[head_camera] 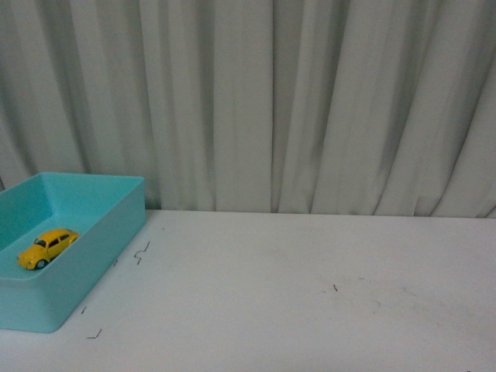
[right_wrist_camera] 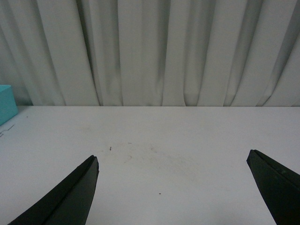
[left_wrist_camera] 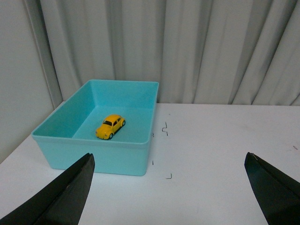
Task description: Wind up and store yellow beetle toy
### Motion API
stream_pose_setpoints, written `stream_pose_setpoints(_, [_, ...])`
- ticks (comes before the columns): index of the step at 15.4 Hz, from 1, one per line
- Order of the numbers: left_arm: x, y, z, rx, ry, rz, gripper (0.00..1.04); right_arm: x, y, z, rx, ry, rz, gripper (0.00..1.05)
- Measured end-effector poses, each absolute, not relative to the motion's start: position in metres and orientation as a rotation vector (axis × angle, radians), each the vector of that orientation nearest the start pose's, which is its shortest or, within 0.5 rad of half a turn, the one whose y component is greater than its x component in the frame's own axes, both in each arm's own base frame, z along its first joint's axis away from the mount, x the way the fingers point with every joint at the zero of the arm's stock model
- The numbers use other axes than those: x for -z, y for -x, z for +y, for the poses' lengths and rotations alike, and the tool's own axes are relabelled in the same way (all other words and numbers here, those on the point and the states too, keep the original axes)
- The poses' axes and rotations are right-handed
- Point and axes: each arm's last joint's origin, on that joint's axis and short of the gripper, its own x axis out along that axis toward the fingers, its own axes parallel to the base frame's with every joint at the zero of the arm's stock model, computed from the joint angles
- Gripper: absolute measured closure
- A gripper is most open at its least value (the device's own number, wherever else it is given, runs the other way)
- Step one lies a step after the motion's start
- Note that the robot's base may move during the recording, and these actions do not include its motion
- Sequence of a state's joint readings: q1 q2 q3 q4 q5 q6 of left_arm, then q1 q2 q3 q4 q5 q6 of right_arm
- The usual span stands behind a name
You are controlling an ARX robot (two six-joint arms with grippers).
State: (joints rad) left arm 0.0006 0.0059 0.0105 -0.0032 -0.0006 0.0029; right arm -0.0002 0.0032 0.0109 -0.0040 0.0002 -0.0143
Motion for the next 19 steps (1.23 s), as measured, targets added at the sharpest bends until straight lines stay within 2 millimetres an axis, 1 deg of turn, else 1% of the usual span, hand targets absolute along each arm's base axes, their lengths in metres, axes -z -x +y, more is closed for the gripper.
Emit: stream_pose_setpoints(19, [-0.1663, -0.0974, 0.0001, -0.001, -0.003, -0.001, 0.07, -0.1666, -0.0972, 0.0000, 0.000, 0.014, -0.004, 0.07])
